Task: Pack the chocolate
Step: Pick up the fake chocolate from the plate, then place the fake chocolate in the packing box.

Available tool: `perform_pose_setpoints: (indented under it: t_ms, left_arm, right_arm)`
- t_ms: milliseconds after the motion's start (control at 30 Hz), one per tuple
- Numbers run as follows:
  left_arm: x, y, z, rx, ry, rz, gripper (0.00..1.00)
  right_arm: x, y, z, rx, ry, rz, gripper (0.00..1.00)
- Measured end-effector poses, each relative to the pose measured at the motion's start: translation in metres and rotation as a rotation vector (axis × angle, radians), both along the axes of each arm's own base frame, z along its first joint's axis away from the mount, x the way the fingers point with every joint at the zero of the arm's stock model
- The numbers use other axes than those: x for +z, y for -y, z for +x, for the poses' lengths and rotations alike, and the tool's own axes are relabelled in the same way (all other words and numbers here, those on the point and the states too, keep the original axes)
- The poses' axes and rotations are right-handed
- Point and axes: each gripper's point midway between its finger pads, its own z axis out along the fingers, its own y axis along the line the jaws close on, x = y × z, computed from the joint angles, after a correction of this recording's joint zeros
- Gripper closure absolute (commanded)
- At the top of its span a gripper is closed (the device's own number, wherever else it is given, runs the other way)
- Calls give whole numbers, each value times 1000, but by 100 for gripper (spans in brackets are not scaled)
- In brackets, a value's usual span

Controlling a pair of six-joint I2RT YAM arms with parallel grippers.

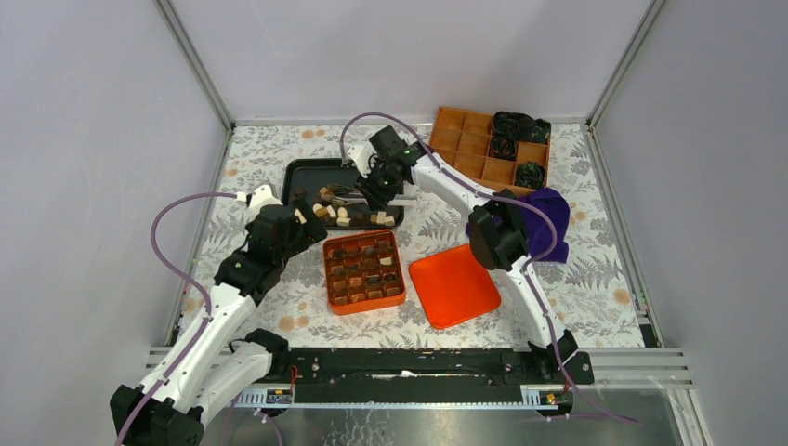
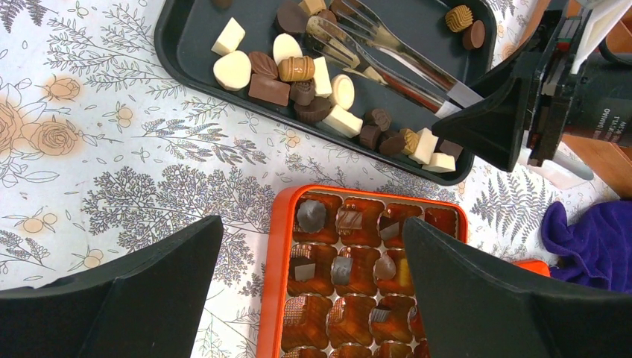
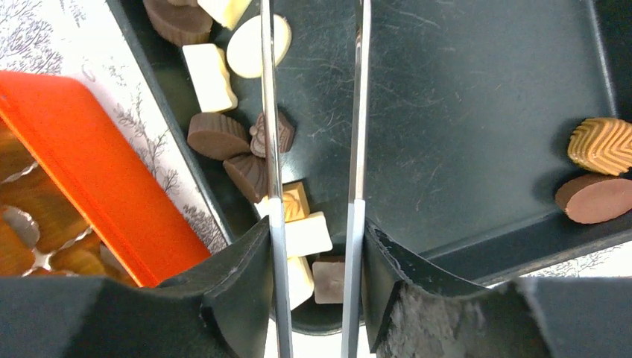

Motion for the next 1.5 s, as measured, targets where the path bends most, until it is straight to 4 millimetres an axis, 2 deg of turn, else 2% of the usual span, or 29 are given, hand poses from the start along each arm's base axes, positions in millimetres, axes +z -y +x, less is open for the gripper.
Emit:
perform_pose_setpoints:
  t_ms: [400, 633, 767, 967, 1067, 1367, 1500]
  left_arm:
    - [-1, -1, 0, 10, -4, -10, 1]
    - [-1, -1, 0, 13, -4, -13, 1]
    - [-1, 0, 0, 13, -4, -19, 1]
    - [-7, 3, -4, 13, -9, -47, 1]
    - [-10, 4, -5, 14, -15, -59, 1]
    - [-18, 8, -6, 14, -16, -96, 1]
    - [-19, 10, -5, 12, -13, -105, 1]
  right_arm:
    - [-4, -1, 13, -45, 61, -23, 76]
    - [-14, 7, 7, -54, 45, -42, 80]
    - [5, 14, 3, -66, 54, -26, 80]
    - [55, 23, 2, -89, 103, 49, 81]
    - [73, 32, -2, -97, 115, 81, 81]
    - [84, 60, -34, -87, 58, 120, 81]
    - [98, 66, -53, -54, 27, 164, 81]
